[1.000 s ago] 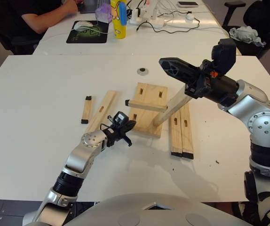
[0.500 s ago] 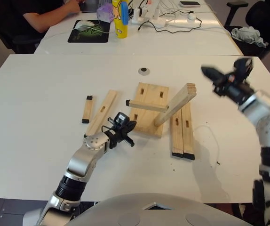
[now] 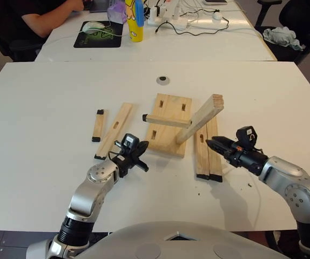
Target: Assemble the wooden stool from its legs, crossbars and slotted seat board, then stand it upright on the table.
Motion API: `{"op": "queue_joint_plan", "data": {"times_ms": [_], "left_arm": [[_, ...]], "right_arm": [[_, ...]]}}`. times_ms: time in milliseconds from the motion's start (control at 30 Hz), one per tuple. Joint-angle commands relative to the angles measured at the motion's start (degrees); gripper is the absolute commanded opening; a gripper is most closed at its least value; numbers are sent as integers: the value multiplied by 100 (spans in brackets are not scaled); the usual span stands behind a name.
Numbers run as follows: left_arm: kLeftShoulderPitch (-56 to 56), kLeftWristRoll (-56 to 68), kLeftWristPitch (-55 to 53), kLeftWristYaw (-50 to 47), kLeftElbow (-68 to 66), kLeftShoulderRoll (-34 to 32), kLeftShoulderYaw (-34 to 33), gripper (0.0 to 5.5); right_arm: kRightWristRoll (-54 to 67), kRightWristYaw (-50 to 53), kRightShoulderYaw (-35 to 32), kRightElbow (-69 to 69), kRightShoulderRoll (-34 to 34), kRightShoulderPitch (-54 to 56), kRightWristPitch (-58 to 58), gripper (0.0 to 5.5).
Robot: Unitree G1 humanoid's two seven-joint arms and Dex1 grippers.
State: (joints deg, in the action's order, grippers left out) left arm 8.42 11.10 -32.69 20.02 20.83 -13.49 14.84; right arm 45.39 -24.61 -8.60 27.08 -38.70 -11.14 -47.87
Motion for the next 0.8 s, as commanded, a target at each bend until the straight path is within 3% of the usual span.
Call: {"op": "queue_joint_plan", "data": {"times_ms": [33,367,800], "left_arm": [[197,-65,-214,-141,12,25,64,0],[210,-73,-359,-369,204,160,114,0],[214,-119,-402,-553,251,281,156,0]], "right_arm": [[517,231,-45,392,109,49,-751,176],[384,788,261,632,-57,588,-1881,176],[12,204,713,679,-881,673,-2380,176]]}}
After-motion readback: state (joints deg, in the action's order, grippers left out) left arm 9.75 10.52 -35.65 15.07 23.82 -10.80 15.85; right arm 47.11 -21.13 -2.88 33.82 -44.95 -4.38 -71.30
